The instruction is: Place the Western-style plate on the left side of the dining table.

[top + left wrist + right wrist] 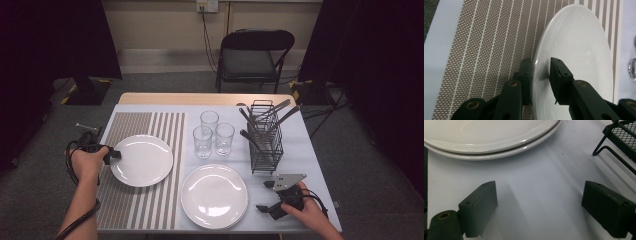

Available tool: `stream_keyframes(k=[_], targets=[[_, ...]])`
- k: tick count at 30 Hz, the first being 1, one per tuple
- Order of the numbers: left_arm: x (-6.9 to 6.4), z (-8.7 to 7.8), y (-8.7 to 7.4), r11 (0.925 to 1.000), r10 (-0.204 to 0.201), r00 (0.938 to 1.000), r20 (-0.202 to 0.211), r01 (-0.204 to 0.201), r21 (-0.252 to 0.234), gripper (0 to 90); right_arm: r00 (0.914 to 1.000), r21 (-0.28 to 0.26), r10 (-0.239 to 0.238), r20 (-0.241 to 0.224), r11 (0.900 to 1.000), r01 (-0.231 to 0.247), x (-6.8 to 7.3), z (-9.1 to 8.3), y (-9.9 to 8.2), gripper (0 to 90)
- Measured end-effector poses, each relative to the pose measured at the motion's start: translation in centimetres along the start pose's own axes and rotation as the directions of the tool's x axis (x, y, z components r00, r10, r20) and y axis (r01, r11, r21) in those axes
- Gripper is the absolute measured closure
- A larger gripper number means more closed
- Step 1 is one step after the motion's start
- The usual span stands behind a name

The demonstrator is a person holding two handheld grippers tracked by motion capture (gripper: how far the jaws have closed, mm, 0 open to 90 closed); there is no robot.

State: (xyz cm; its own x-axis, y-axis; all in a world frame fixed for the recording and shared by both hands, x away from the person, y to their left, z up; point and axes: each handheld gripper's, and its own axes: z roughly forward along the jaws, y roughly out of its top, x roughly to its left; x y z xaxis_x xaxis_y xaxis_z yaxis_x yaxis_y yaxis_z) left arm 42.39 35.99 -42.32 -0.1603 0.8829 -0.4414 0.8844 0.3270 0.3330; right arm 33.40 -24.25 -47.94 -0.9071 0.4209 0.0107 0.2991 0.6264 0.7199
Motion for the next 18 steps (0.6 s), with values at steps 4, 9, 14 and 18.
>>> stream_keyframes(k=[4,9,14,18], targets=[[0.0,0.02,-0.04,1.0,-0.005,1.0,-0.008,0.005,-0.002,71.9,1.0,0.0,0.0,0.0,1.0,0.0,0.0,0.0,0.0,12.1],[-0.05,0.11,-0.03,0.9999,-0.005,0.9999,-0.012,0.005,-0.009,70.1,1.0,0.0,0.0,0.0,1.0,0.0,0.0,0.0,0.0,12.1],[0.19,0.23,-0.12,1.0,0.001,0.9999,-0.013,-0.001,-0.001,70.0,1.0,0.0,0.0,0.0,1.0,0.0,-0.01,0.0,0.0,12.1],[0.35,0.22,-0.2,0.9998,-0.016,0.9999,-0.005,0.016,-0.014,69.7,1.0,0.0,0.0,0.0,1.0,0.0,-0.01,0.0,0.0,12.1]])
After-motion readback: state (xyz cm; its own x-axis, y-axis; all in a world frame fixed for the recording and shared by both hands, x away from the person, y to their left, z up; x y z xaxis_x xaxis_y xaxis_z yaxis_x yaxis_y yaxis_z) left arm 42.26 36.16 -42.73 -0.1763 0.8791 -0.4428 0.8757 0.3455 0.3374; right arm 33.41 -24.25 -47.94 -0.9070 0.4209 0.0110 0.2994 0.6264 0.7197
